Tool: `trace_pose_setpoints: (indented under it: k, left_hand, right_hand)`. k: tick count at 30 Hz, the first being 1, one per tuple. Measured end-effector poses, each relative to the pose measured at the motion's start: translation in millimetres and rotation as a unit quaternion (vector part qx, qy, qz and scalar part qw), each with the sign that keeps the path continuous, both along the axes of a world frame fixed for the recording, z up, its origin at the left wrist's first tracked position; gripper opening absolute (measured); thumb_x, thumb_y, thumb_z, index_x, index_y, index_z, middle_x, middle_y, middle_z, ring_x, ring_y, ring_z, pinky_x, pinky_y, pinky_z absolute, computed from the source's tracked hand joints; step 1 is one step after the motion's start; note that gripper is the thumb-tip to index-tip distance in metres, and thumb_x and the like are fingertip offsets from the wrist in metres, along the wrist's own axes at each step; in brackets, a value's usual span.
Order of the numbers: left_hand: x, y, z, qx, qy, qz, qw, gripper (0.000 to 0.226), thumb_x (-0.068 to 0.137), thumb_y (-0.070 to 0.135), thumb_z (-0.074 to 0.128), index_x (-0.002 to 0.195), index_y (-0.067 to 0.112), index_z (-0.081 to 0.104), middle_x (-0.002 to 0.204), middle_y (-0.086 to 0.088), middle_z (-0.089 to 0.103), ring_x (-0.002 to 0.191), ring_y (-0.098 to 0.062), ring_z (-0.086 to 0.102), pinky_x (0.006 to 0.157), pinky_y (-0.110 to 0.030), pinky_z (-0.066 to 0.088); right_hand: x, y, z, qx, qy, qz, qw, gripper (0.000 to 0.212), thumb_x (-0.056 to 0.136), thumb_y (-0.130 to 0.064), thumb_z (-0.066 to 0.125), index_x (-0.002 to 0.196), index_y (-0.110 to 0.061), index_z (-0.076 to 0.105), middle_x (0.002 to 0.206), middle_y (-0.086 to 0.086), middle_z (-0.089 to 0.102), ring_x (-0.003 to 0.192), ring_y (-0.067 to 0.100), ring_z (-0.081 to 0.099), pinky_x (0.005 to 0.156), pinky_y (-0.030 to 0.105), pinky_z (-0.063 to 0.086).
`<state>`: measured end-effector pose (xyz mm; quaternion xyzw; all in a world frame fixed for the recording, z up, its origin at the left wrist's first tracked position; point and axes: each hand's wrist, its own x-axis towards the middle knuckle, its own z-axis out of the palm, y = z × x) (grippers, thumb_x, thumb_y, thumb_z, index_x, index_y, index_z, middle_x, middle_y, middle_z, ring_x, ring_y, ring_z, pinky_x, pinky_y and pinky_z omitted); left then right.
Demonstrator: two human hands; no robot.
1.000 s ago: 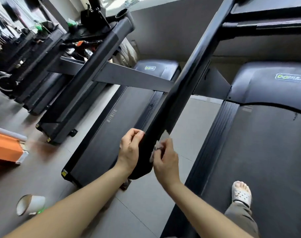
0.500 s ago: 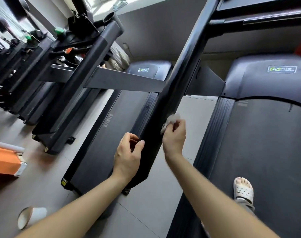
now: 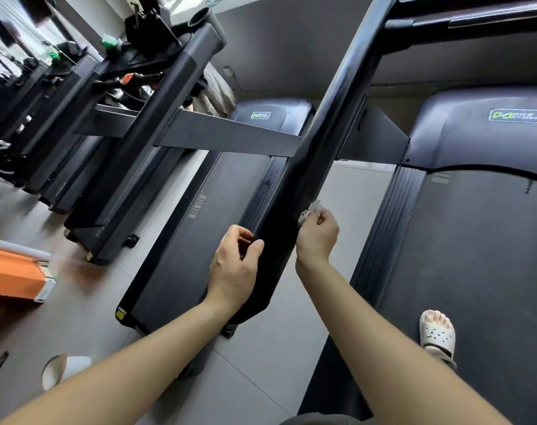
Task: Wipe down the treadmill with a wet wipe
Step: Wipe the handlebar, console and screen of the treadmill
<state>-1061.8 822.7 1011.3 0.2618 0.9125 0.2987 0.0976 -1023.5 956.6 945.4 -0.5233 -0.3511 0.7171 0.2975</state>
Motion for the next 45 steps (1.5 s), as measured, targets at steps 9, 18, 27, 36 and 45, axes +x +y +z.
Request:
trace_pose_setpoints:
  k: [9, 18, 27, 36, 45]
  left_hand:
    - [-1, 0, 1, 0.000, -0.013, -0.002, 1.000, 0.026, 0.086, 0.055, 0.051, 0.095, 0.030, 0.054, 0.095, 0.007, 0.065, 0.094, -0.014, 0.064, 0.086, -0.049, 0.054]
    - [0, -1, 2, -0.007, -0.013, -0.003, 1.000, 0.019, 0.090, 0.048, 0.053, 0.096, 0.030, 0.054, 0.093, 0.008, 0.064, 0.091, -0.009, 0.063, 0.081, -0.043, 0.056]
    - [-8, 11, 10, -0.025, -0.020, -0.019, 0.999, 0.014, 0.093, 0.042, 0.064, 0.102, 0.033, 0.057, 0.099, 0.010, 0.066, 0.095, -0.009, 0.065, 0.082, -0.035, 0.056]
    - [-43, 134, 12, -0.048, 0.113, -0.113, 0.986, 0.041, 0.088, 0.056, 0.057, 0.113, 0.023, 0.056, 0.102, 0.007, 0.060, 0.092, -0.016, 0.060, 0.086, -0.044, 0.052]
    - [-49, 135, 5, -0.018, 0.093, -0.122, 0.988, 0.034, 0.091, 0.047, 0.052, 0.115, 0.024, 0.057, 0.101, 0.009, 0.058, 0.090, -0.017, 0.059, 0.084, -0.048, 0.052]
  right_hand:
    - [46, -100, -20, -0.275, 0.021, 0.287, 0.917, 0.027, 0.094, 0.002, 0.030, 0.086, -0.006, 0.054, 0.059, 0.008, 0.055, 0.041, 0.018, 0.045, 0.044, 0.024, 0.031]
    - [7, 46, -31, -0.107, 0.096, 0.174, 0.974, 0.029, 0.081, 0.011, 0.037, 0.078, -0.013, 0.053, 0.072, 0.006, 0.053, 0.059, 0.015, 0.044, 0.055, 0.027, 0.035]
    - [48, -39, -31, -0.200, 0.145, 0.266, 0.932, 0.025, 0.084, 0.009, 0.034, 0.081, -0.014, 0.044, 0.072, 0.004, 0.039, 0.054, 0.011, 0.034, 0.050, 0.025, 0.025]
    - [-11, 100, -15, -0.187, 0.204, -0.013, 0.961, 0.020, 0.096, -0.002, 0.063, 0.080, -0.013, 0.065, 0.058, -0.002, 0.053, 0.050, 0.013, 0.040, 0.042, 0.021, 0.035]
    - [13, 65, 3, -0.034, 0.093, 0.092, 0.991, 0.017, 0.103, -0.004, 0.051, 0.086, -0.003, 0.053, 0.061, 0.002, 0.062, 0.052, 0.010, 0.056, 0.050, 0.024, 0.043]
